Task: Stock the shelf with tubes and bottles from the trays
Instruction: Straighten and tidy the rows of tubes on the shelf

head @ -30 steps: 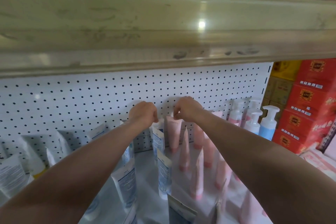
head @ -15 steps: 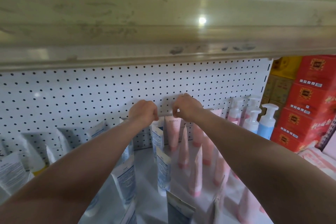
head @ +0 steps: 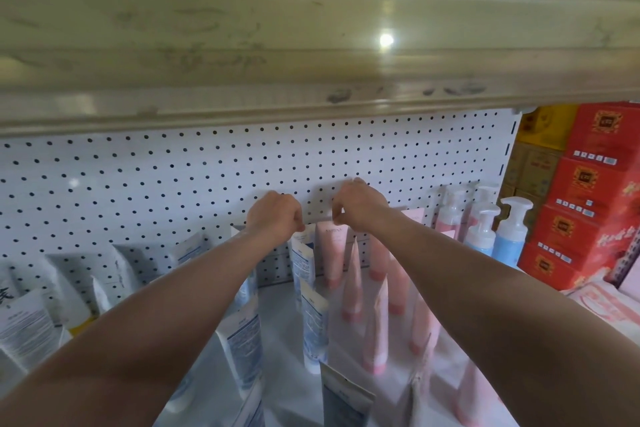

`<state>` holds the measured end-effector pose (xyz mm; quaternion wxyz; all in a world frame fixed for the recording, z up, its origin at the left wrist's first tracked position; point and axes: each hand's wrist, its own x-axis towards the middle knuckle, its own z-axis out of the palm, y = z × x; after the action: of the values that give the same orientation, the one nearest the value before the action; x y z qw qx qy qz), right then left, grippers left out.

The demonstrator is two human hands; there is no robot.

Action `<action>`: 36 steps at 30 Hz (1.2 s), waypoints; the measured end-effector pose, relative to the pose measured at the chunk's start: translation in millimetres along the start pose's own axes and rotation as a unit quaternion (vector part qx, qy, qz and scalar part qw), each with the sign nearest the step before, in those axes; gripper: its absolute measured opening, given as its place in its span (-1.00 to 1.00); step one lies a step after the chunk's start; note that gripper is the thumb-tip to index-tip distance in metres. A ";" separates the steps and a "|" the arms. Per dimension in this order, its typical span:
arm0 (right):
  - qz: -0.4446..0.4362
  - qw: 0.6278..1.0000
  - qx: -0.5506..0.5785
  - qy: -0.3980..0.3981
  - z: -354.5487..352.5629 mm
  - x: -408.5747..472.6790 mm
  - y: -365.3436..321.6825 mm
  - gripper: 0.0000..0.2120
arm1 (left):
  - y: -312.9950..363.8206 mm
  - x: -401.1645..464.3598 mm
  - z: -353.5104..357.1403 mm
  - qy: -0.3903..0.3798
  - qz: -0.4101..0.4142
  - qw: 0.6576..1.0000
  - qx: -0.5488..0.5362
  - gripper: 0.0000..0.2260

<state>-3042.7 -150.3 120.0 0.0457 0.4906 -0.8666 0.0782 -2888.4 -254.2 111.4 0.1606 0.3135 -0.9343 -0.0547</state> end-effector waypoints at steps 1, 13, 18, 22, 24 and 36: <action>0.003 1.000 0.001 -0.001 -0.3 0.6 -0.2 -0.85 | -0.5 -0.2 -0.1 0.001 0.000 1.000 0.000 -0.84; 0.017 1.000 0.002 -0.007 -3.2 -0.1 -0.6 -0.86 | -1.7 -0.9 -1.9 -0.005 -0.010 1.000 -0.001 -0.87; 0.007 1.000 0.029 0.008 -0.8 -4.4 6.1 -0.83 | 0.2 -0.8 -0.1 0.000 -0.011 1.000 0.001 -0.88; 0.004 0.999 0.039 0.011 -0.5 -6.6 7.0 -0.81 | -0.5 -1.5 0.5 0.002 -0.011 1.000 0.001 -0.92; 0.015 0.999 0.052 0.010 0.2 -4.2 5.3 -0.72 | -2.5 -1.7 1.5 0.002 -0.012 1.000 -0.005 -0.90; 0.008 0.998 0.056 0.018 0.4 -7.6 3.7 -0.72 | -8.0 -4.1 1.9 0.006 -0.010 1.000 -0.008 -0.89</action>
<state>-3042.0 -142.1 118.1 0.0329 0.4840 -0.8638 0.1362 -2881.4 -258.1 106.9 0.1685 0.3222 -0.9295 -0.0622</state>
